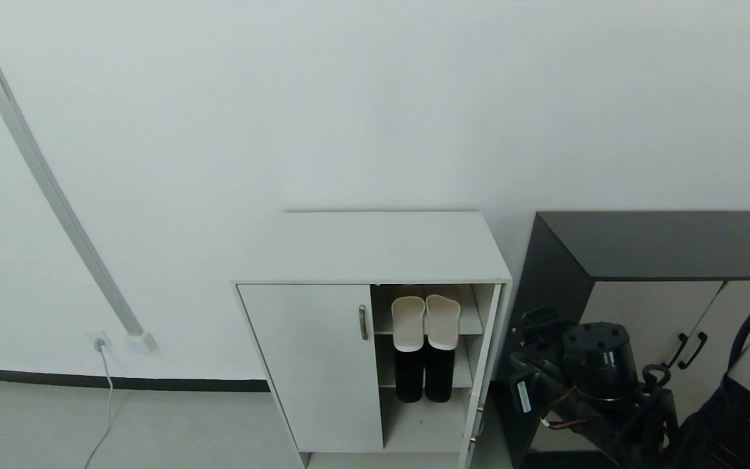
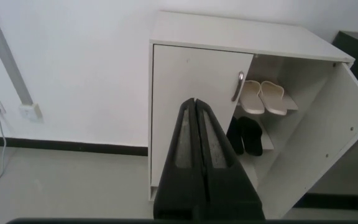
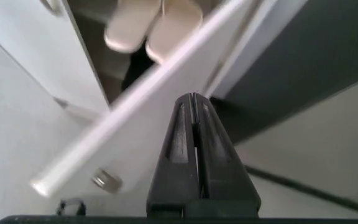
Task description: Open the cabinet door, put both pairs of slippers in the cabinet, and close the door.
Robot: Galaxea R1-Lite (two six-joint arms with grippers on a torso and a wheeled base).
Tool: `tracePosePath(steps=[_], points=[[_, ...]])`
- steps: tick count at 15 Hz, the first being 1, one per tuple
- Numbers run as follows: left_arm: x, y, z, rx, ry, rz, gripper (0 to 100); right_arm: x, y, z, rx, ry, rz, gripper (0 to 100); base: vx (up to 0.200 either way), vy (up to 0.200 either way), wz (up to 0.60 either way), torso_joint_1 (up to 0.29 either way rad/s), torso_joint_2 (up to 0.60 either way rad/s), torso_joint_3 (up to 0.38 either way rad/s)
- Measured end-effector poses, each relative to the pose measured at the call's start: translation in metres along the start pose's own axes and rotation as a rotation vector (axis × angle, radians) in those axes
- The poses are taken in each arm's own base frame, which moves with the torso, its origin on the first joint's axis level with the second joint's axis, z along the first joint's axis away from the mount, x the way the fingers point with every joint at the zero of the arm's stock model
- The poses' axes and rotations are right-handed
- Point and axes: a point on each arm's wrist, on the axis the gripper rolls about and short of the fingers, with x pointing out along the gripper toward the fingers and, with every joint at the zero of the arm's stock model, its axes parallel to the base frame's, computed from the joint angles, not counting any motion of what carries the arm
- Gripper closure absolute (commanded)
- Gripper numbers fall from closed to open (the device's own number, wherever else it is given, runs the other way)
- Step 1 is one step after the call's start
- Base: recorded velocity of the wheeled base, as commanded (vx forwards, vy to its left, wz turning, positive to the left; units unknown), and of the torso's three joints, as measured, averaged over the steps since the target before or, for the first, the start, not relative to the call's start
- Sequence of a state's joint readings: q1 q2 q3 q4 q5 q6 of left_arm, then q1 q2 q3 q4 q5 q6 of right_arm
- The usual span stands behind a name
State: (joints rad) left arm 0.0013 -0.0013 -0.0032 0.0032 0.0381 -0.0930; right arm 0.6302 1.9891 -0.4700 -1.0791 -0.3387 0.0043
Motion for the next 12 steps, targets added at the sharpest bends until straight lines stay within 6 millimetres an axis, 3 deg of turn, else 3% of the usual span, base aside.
tracePosePath(steps=[4, 12], points=[[0.000, 0.000, 0.000, -0.002, 0.000, 0.000, 100, 0.010, 0.002, 0.000, 0.004, 0.000, 0.061, 100, 0.000, 0.000, 0.00, 0.000, 0.00, 0.000], [0.000, 0.000, 0.000, -0.002, -0.001, 0.001, 100, 0.049, 0.016, 0.004, 0.010, -0.022, 0.070, 100, 0.000, 0.000, 0.00, 0.000, 0.00, 0.000]])
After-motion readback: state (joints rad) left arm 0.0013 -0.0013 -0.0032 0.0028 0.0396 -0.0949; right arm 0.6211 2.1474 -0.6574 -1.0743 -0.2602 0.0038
